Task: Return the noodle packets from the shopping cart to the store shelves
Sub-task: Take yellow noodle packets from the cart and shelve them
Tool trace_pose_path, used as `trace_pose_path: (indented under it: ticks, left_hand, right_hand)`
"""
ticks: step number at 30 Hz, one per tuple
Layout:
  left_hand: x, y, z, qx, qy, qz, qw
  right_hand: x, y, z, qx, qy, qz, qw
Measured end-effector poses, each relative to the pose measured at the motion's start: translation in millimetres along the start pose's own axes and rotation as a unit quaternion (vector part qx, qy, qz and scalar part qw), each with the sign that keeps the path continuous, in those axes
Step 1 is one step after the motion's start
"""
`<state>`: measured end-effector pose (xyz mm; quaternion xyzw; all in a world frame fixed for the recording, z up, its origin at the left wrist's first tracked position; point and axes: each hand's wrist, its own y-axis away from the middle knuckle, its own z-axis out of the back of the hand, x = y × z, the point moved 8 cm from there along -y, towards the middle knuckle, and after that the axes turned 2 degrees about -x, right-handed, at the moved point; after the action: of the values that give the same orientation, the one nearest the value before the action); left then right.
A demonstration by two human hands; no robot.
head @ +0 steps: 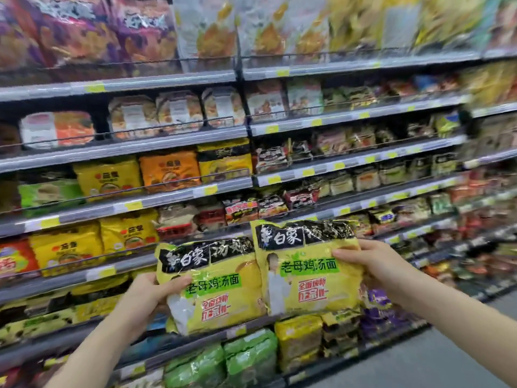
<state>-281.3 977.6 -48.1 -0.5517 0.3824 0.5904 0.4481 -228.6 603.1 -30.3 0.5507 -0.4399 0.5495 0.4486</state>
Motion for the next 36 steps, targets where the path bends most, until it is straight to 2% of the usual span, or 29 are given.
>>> trace_pose_path:
  ticks: [6,8,16,19,25,32,36]
  left_hand:
    - [-18,-42,-156,0.130,-0.018,0.000,0.991]
    - [-26,-51,-207,0.152,-0.012,-0.005,0.988]
    - [-43,-88,-376,0.195,0.013,-0.044,0.980]
    - [-45,-101,-423,0.209,0.023,-0.028,0.977]
    - [-56,-134,-506,0.209,0.027,-0.049,0.976]
    - [-62,-191,-609,0.270,0.015,-0.047,0.962]
    - [-62,-245,-662,0.252,0.038,-0.052,0.965]
  right_hand:
    - [-2,1,132,-0.095,0.006,0.000,0.995]
    - [0,2,176,-0.120,0.008,0.001,0.993]
    - [6,-9,327,-0.187,0.031,0.020,0.982]
    - [5,-19,370,-0.201,0.025,0.018,0.979]
    - [-4,-48,436,-0.227,0.015,0.008,0.974]
    - [-13,-108,523,-0.253,0.006,0.016,0.967]
    - [-7,-164,574,-0.244,0.006,0.019,0.970]
